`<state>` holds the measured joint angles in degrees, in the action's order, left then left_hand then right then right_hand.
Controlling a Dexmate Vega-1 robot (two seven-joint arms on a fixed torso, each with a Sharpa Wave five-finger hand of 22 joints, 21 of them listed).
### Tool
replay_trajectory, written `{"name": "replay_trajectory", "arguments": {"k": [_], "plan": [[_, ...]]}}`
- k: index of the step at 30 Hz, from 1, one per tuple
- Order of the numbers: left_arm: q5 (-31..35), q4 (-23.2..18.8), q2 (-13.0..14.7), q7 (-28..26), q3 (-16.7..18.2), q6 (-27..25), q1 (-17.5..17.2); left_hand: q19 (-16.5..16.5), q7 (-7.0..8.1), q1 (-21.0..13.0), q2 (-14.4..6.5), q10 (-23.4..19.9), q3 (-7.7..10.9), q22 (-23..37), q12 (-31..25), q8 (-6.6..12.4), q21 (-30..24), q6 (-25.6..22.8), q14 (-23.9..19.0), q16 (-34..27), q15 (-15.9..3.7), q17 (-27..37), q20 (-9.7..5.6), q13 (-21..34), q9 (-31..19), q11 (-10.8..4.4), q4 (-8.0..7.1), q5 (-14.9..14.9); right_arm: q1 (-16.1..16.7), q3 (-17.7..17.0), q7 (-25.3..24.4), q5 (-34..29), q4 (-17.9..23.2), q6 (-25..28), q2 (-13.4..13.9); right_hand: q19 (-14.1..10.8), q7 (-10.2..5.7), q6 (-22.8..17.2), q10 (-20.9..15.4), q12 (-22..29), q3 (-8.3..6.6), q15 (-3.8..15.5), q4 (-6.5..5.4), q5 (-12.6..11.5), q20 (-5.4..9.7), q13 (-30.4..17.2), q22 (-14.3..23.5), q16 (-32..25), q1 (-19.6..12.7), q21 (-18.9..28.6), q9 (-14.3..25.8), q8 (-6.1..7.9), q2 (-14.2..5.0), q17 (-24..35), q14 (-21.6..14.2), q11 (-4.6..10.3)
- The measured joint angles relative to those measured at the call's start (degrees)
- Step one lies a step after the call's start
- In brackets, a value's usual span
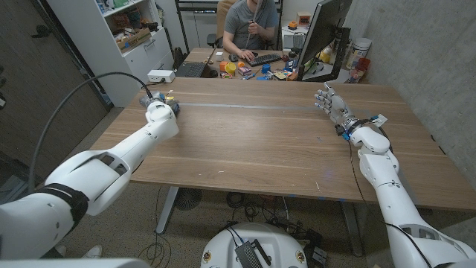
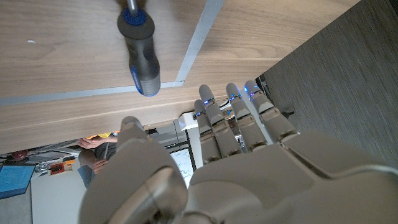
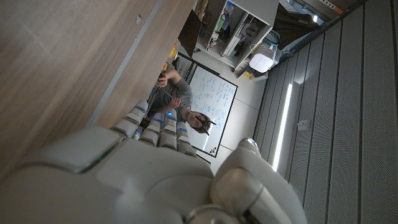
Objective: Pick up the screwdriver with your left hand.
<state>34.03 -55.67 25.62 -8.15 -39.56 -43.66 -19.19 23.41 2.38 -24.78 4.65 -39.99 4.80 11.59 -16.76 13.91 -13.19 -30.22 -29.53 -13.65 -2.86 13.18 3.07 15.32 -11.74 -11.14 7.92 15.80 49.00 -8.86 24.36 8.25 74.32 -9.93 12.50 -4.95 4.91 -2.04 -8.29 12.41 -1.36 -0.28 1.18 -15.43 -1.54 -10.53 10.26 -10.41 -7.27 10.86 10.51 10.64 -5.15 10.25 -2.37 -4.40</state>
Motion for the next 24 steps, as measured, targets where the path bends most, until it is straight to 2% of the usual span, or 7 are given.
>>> {"name": "replay_trajectory", "arguments": {"k": [5,6,8,19,24], "plan": [[0.0,0.0,0.0,-0.54,0.0,1.23,0.0,0.0,0.3,0.01,0.01,-0.11,0.0,0.0,0.0,0.0,0.0,-0.3,0.0,0.0,0.0,0.0,0.0,0.0,0.0,0.09,0.0,0.0,0.26,-0.26,0.0,0.0,0.38,0.0,-0.04,0.0,0.0,0.0,-0.31,0.0,0.0,-0.01,0.0,0.0,0.0,0.0,0.0,0.0,0.0,0.0,0.0,0.0,0.0,0.0,0.01,0.31],[0.0,3.84,-1.39,-0.64,-1.32,1.46,1.78,0.0,0.3,0.01,0.01,-0.22,0.0,0.0,0.0,0.0,0.0,-0.3,0.0,0.0,0.0,0.0,0.0,0.0,0.0,-0.01,0.0,0.2,0.34,-0.35,0.01,0.25,0.49,0.0,-0.07,0.0,0.0,0.0,-0.31,0.0,0.0,-0.01,0.0,0.0,0.0,0.0,0.0,0.0,0.0,0.0,0.0,0.0,0.0,0.0,0.01,0.31],[0.0,6.05,-2.21,-0.95,-2.22,2.16,2.72,0.0,0.31,0.01,0.01,-0.34,0.01,0.0,0.0,0.0,0.0,-0.3,0.0,0.0,0.0,0.0,0.0,0.0,0.0,-0.12,0.0,0.33,0.4,-0.44,0.02,0.35,0.6,0.0,-0.11,0.0,0.0,0.0,-0.31,0.0,0.0,-0.01,0.0,0.0,0.0,0.0,0.0,0.0,0.0,0.0,0.0,0.0,0.0,0.0,0.01,0.31],[-0.78,13.25,-4.73,-1.92,-4.77,4.56,5.02,0.0,0.5,0.01,0.01,-0.51,-0.23,0.0,-0.21,0.0,0.0,-0.71,0.0,0.0,0.0,0.0,0.0,-0.01,0.0,-0.11,-0.25,0.32,0.76,-0.87,0.26,0.63,1.37,-0.02,-0.21,0.0,0.0,0.0,-0.31,0.0,0.0,-0.01,0.0,0.0,0.0,0.0,0.0,0.0,0.0,0.0,0.0,0.0,0.0,0.0,0.01,0.31],[-1.49,17.79,-6.27,-2.58,-5.86,6.03,6.47,0.0,0.4,0.01,0.01,-0.52,-0.23,-0.01,-0.21,0.0,0.0,-0.82,0.0,0.0,0.0,-0.01,0.0,0.12,0.0,-0.1,-0.25,0.64,0.78,-0.91,0.38,0.63,1.64,-0.02,-0.21,0.0,0.0,0.0,-0.31,0.0,0.0,-0.01,0.0,0.0,0.0,0.0,0.0,0.0,0.0,0.0,0.0,0.0,0.0,0.0,0.01,0.31]]}}
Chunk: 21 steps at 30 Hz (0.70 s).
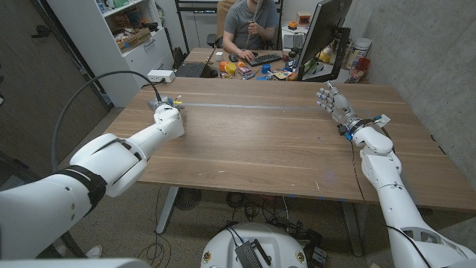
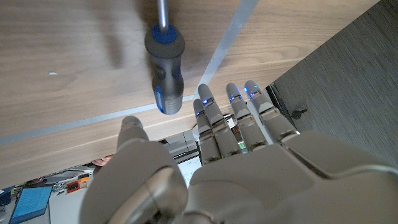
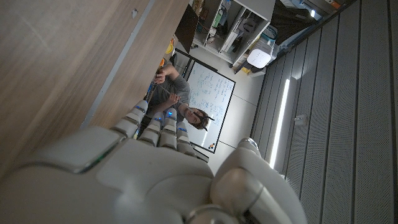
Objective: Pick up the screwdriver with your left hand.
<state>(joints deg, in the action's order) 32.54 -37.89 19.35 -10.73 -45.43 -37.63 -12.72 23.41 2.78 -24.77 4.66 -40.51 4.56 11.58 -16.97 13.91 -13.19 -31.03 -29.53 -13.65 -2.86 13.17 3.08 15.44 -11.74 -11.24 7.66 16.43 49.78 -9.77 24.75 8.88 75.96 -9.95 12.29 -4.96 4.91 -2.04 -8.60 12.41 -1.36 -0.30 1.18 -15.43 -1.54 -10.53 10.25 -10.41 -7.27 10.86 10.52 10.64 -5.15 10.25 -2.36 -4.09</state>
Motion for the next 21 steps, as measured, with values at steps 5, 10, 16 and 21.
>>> {"name": "replay_trajectory", "arguments": {"k": [5,10,16,21], "plan": [[-0.9,5.31,-1.7,-1.21,-1.35,2.31,1.88,0.0,0.31,-0.61,-0.45,-1.33,0.0,0.0,-0.62,0.81,0.0,-2.42,-0.31,0.0,0.02,0.0,0.0,0.22,0.0,-0.28,0.0,0.03,-0.07,-0.02,0.12,0.0,0.13,0.02,0.03,0.0,0.0,0.0,0.0,0.0,0.0,0.0,0.0,0.0,0.0,0.0,0.0,0.0,0.0,0.0,0.0,0.0,0.0,0.0,0.0,0.0],[-2.12,9.94,-2.87,-2.25,-3.18,5.03,3.64,1.16,1.06,-4.16,-1.69,-5.79,0.47,0.0,-3.71,3.62,-0.41,-11.18,-3.9,-0.56,-0.17,0.0,-1.16,0.26,0.04,2.05,0.6,1.3,-0.3,-0.03,0.24,0.0,0.18,0.02,0.04,0.0,0.0,0.0,0.0,0.0,0.0,0.0,0.0,0.0,0.0,0.0,0.0,0.0,0.0,0.0,0.0,0.0,0.0,0.0,0.0,0.0],[-5.4,13.74,-3.82,-3.92,-6.46,8.13,5.25,2.57,0.69,-16.73,-5.93,-17.73,8.3,-0.13,-10.27,7.13,-0.9,-21.2,-10.08,0.06,-0.82,-0.14,-2.57,3.6,0.07,2.62,2.18,0.6,-0.67,-0.14,0.41,0.15,0.16,-0.39,0.05,0.0,0.0,0.0,0.0,0.0,0.0,0.0,0.0,0.0,0.0,0.0,0.0,0.0,0.0,0.0,0.0,0.0,0.0,0.0,0.0,0.0],[-7.72,15.1,-4.28,-5.95,-8.35,8.74,5.66,3.1,0.28,-20.09,-2.58,-22.12,13.03,-0.14,-12.93,7.14,-1.13,-21.59,-13.55,0.82,-1.48,-0.14,-3.1,4.82,0.08,3.25,0.44,-2.56,-0.81,-0.24,0.56,0.28,0.06,-0.73,0.07,0.0,0.0,0.0,0.0,0.0,0.0,0.0,0.0,0.0,0.0,0.0,0.0,0.0,0.0,0.0,0.0,0.0,0.0,0.0,0.0,0.0]]}}
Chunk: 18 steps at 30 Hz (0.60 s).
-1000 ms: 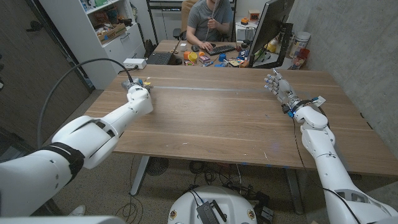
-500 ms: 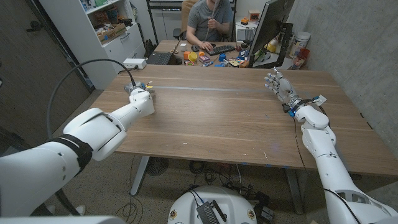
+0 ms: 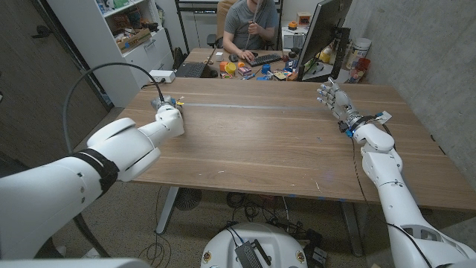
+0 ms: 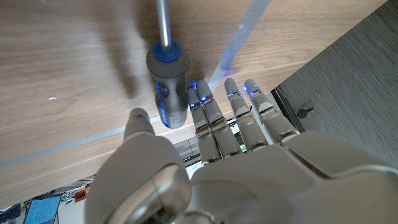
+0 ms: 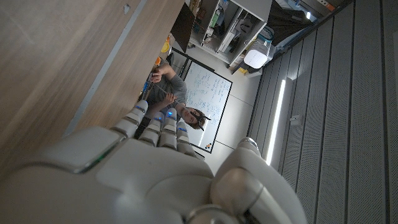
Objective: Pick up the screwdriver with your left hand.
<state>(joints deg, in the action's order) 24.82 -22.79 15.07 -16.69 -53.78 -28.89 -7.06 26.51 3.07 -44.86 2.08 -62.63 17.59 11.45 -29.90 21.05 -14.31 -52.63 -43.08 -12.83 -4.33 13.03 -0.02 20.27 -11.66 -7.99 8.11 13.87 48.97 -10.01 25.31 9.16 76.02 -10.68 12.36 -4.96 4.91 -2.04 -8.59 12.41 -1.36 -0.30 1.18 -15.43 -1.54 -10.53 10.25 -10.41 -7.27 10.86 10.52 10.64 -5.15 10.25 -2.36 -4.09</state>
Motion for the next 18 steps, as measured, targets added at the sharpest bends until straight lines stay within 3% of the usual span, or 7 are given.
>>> {"name": "replay_trajectory", "arguments": {"k": [3,6,7,9,15,17,18], "plan": [[-1.06,0.34,-0.27,-1.83,-0.62,-0.14,-0.11,0.28,-0.54,-2.28,2.28,-1.6,2.07,0.11,-2.41,0.01,-0.32,-0.54,-2.79,0.01,-0.66,0.15,-0.28,1.46,-0.01,1.51,-2.07,-1.86,-0.05,-0.07,0.04,0.09,-0.01,-0.12,0.02,0.0,0.0,0.0,0.0,0.0,0.0,0.0,0.0,0.0,0.0,0.0,0.0,0.0,0.0,0.0,0.0,0.0,0.0,0.0,0.0,0.0],[-1.65,-0.02,-0.4,-3.56,-0.75,-1.02,-0.57,0.57,-0.82,-3.17,3.18,-2.33,3.06,0.16,-3.72,0.01,-0.32,-0.82,-4.02,0.01,-1.27,0.44,-0.22,2.6,-0.1,2.12,-3.06,-2.47,-0.07,-0.22,0.12,0.25,-0.03,-0.3,0.07,0.0,0.0,0.0,0.0,0.0,0.0,0.0,0.0,0.0,0.0,0.0,0.0,0.0,0.0,0.0,0.0,0.0,0.0,0.0,0.0,0.0],[-1.69,-0.04,-0.4,-3.8,-0.75,-1.23,-0.58,0.7,-0.84,-3.27,3.27,-2.45,3.29,0.16,-3.96,0.02,-0.44,-0.84,-4.17,0.01,-1.29,0.44,-0.1,2.66,-0.37,2.24,-3.29,-2.47,-0.08,-0.24,0.12,0.26,-0.02,-0.3,0.07,0.0,0.0,0.0,0.0,0.0,0.0,0.0,0.0,0.0,0.0,0.0,0.0,0.0,0.0,0.0,0.0,0.0,0.0,0.0,0.0,0.0],[-1.78,-1.47,-0.12,-5.07,-0.36,-2.68,-1.35,0.7,-2.31,-3.58,3.58,-3.49,3.46,0.16,-4.27,0.02,-0.53,-2.31,-4.58,0.01,-1.32,0.45,-0.09,3.1,-0.81,1.46,-3.46,-2.48,-0.08,-0.34,0.2,0.34,-0.02,-0.43,0.09,0.0,0.0,0.0,0.0,0.0,0.0,0.0,0.0,0.0,0.0,0.0,0.0,0.0,0.0,0.0,0.0,0.0,0.0,0.0,0.0,0.0],[-1.05,-7.62,1.74,-6.99,1.41,-6.7,-3.89,1.0,-3.18,-3.91,3.91,-3.9,4.15,0.16,-4.78,0.29,-0.65,-3.18,-5.19,0.01,-1.7,0.68,-0.39,3.18,-1.76,1.84,-4.15,-2.96,-0.05,-0.55,0.29,0.43,0.13,-0.5,0.15,0.0,0.0,0.0,0.0,0.0,0.0,0.0,0.0,0.0,0.0,0.0,0.0,0.0,0.0,0.0,0.0,0.0,0.0,0.0,0.0,0.0],[-0.53,-12.06,3.16,-7.33,2.76,-8.1,-5.63,0.99,-3.18,-4.43,4.43,-3.91,4.15,0.16,-5.06,3.77,-0.75,-3.19,-5.18,0.0,-1.7,0.7,-0.39,3.23,-1.77,1.84,-4.15,-2.98,0.03,-0.65,0.3,0.48,0.27,-0.51,0.17,0.01,0.0,0.0,0.0,0.0,0.0,0.0,0.0,0.0,-0.01,0.0,0.0,0.0,0.0,0.0,0.0,0.0,0.0,0.0,0.0,0.0],[-0.43,-13.15,3.48,-7.37,3.1,-8.34,-6.05,1.0,-3.18,-4.53,4.53,-3.92,4.16,0.16,-5.1,3.77,-0.75,-3.19,-5.19,0.09,-1.7,0.71,-0.39,3.2,-1.77,1.86,-4.15,-3.04,0.08,-0.68,0.31,0.51,0.33,-0.52,0.18,0.04,0.0,0.0,0.0,0.0,0.0,0.0,0.0,0.0,-0.04,0.0,0.0,0.0,0.0,0.0,0.0,0.0,0.0,0.0,0.0,0.0]]}}
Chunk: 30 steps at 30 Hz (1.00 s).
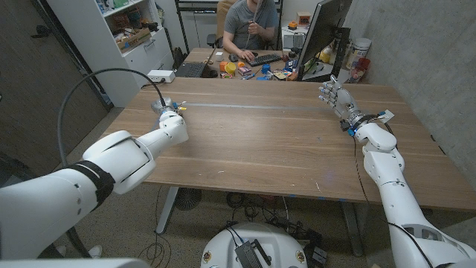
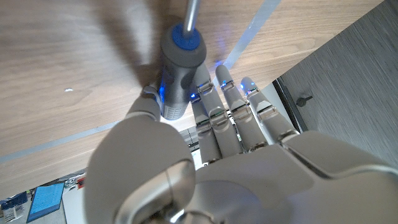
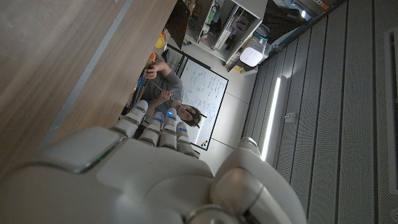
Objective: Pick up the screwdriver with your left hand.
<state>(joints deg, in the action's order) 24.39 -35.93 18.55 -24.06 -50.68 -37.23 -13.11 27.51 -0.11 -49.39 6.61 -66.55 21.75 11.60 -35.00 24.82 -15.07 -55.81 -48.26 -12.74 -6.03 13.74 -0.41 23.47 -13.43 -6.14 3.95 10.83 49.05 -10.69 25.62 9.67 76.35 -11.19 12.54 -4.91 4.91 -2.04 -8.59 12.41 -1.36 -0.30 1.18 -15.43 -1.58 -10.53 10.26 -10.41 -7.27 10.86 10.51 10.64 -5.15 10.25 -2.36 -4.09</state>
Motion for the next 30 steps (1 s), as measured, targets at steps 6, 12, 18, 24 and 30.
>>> {"name": "replay_trajectory", "arguments": {"k": [6,12,18,24,30], "plan": [[2.0,-6.14,1.64,-1.15,2.05,-3.03,-2.16,0.0,-0.3,-0.07,0.07,-0.35,0.0,0.0,0.01,0.0,0.0,-0.3,-0.57,0.26,-0.05,0.0,0.0,-0.38,-0.06,0.02,0.0,-0.11,0.22,-0.15,0.03,0.01,0.26,0.0,0.01,0.37,0.0,0.0,0.0,0.0,0.0,0.0,0.0,0.0,-0.37,0.0,0.0,0.0,0.0,0.0,0.0,0.0,0.0,0.0,0.0,0.0],[4.07,-19.32,5.06,-1.72,7.2,-5.39,-6.92,0.0,-0.3,-0.68,0.68,-0.67,0.0,0.0,0.0,2.91,0.0,-0.31,-0.98,0.48,-0.25,0.0,0.0,-0.61,0.48,0.31,0.0,-0.21,0.43,-0.2,0.04,0.06,0.43,-0.03,0.0,0.37,0.0,0.0,0.0,0.0,0.0,0.0,0.0,0.0,-0.37,0.0,0.0,0.0,0.0,0.0,0.0,0.0,0.0,0.0,0.0,0.0],[6.56,-29.96,7.78,-0.68,10.75,-7.54,-9.62,0.0,-0.71,-0.98,0.98,-1.09,0.0,-0.01,-0.4,3.54,0.0,-0.72,-1.44,0.71,-0.4,-0.01,0.0,-0.93,0.98,0.71,0.0,-0.35,0.41,-0.15,-0.04,-0.06,0.37,-0.13,-0.04,0.37,0.0,0.0,0.0,0.0,0.0,0.0,0.0,0.0,-0.37,0.0,0.0,0.0,0.0,0.0,0.0,0.0,0.0,0.0,0.0,0.0],[9.33,-37.62,9.66,1.13,13.53,-9.17,-10.39,-0.01,-0.9,-1.09,1.09,-1.19,0.0,-0.01,-0.4,3.57,0.0,-0.91,-1.44,0.71,-0.4,-0.01,0.0,-1.19,1.0,0.81,0.0,-0.36,0.18,0.18,-0.11,-0.22,0.02,-0.53,-0.14,0.37,0.0,0.0,0.0,0.0,0.0,0.0,0.0,0.0,-0.37,0.0,0.0,0.0,0.0,0.0,0.0,0.0,0.0,0.0,0.0,0.0],[12.22,-44.35,11.05,2.67,15.89,-9.63,-10.39,-0.01,-0.91,-1.35,1.35,-1.2,0.01,-0.01,-0.45,4.67,0.0,-0.92,-1.44,0.71,-0.4,-0.01,0.01,-1.45,1.18,0.82,0.0,-0.38,0.04,0.44,-0.12,-0.25,-0.01,-0.8,-0.16,0.37,0.0,0.0,0.0,0.0,0.0,0.0,0.0,0.0,-0.37,0.0,0.0,0.0,-0.3,0.0,0.0,0.0,-0.31,0.0,0.0,0.0]]}}
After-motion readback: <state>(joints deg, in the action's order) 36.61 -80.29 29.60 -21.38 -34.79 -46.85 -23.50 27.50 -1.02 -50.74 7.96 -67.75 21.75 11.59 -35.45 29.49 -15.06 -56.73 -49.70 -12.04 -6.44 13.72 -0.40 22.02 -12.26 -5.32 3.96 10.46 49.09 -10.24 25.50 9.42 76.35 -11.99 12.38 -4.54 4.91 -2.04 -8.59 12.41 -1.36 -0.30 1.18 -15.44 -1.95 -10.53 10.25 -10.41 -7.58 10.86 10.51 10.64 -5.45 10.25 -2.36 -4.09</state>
